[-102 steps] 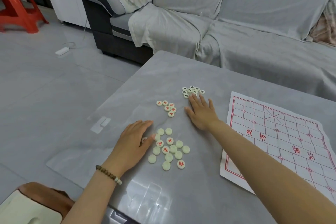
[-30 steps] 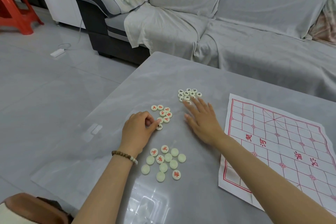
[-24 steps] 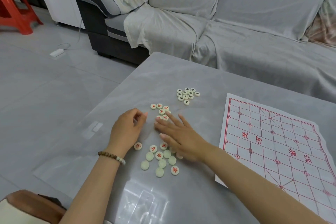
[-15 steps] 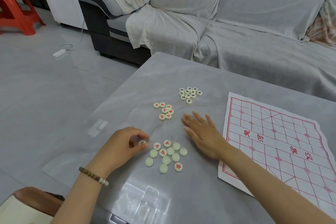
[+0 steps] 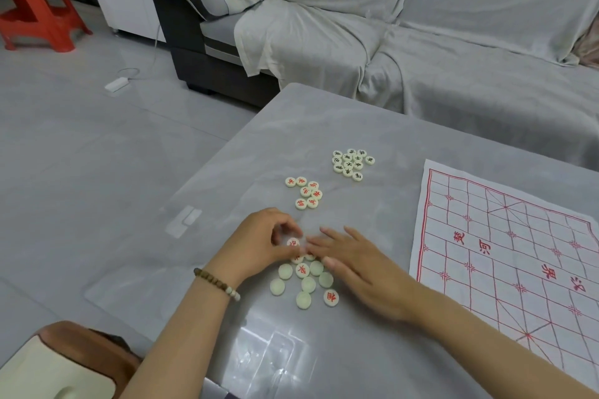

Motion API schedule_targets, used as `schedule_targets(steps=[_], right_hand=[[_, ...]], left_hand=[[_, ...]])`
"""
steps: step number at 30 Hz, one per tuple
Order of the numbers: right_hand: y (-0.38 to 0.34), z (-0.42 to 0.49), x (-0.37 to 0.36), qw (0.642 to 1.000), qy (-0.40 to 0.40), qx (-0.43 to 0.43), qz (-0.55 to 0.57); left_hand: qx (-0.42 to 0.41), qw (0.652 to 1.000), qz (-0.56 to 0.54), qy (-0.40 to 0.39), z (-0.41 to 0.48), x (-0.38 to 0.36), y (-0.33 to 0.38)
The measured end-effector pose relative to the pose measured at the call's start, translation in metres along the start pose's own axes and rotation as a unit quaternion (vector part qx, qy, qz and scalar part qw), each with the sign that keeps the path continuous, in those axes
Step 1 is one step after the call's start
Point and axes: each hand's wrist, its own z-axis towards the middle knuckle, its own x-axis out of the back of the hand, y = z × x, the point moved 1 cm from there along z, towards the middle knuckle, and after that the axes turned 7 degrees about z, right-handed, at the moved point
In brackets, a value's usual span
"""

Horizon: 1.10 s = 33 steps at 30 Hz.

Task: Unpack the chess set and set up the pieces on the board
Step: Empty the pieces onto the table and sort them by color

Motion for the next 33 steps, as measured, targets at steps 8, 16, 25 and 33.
schedule_targets(steps=[8,16,25,33], right_hand=[[-0.007,-0.01,-0.01,0.99,-0.096,0.019,-0.097],[-0.005,0.034,-0.006,0.979,-0.057,-0.039,-0.191],[0.004,0.01,0.006,0.991,0.109,-0.045,0.068],[0.009,-0.018,-0.011,0.993,0.116,-0.028,-0.024]], left_hand=[[0.047,0.984,0.112,0.133,0.012,-0.003,-0.004],[0.047,0.987,0.006,0.154,-0.006,0.015,-0.011],[-0.02,0.997,0.03,-0.068,-0.063,0.013,-0.011],[-0.024,0.997,0.074,-0.003,-0.062,0.001,0.003]])
